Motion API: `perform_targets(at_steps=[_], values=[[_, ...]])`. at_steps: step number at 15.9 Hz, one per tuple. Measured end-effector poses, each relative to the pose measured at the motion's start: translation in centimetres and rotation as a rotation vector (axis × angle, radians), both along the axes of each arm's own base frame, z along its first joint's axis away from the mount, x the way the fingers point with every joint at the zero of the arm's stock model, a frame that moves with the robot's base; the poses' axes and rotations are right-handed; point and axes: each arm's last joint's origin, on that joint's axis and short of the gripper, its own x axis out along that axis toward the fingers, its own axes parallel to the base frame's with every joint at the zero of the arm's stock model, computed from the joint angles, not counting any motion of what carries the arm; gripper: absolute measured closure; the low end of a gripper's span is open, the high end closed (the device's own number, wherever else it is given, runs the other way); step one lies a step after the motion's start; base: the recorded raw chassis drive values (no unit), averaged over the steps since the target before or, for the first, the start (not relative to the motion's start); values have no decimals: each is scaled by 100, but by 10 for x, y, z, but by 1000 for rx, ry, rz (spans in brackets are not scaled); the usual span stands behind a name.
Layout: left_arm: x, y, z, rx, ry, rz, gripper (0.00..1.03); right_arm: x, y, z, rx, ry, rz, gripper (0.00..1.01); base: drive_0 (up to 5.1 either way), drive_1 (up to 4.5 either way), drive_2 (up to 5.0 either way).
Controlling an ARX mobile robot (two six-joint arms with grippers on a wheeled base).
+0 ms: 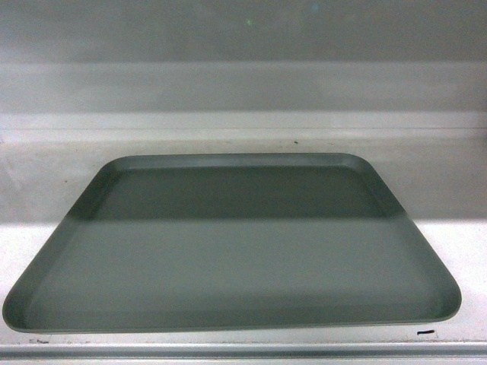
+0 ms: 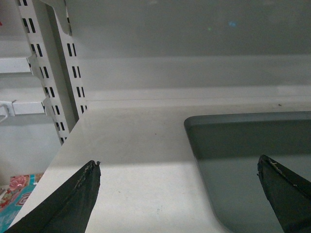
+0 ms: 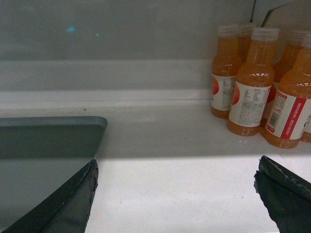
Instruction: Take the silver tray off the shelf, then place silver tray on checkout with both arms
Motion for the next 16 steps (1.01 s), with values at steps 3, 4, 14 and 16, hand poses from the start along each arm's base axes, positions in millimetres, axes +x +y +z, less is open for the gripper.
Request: perform_targets(at_steps=[3,4,14,16], values=[[0,0,0,0,0,0,5,0,0,0,0,0,0,3,0,0,0],[0,0,0,0,0,0,5,0,0,0,0,0,0,3,0,0,0],[-1,0,-1,-32,116,36,5,7,1,-5,142,148,4,3,0,0,0],[9,-1,8,-113,245,88,5,16,5,0,210,126,59,3,0,0,0]])
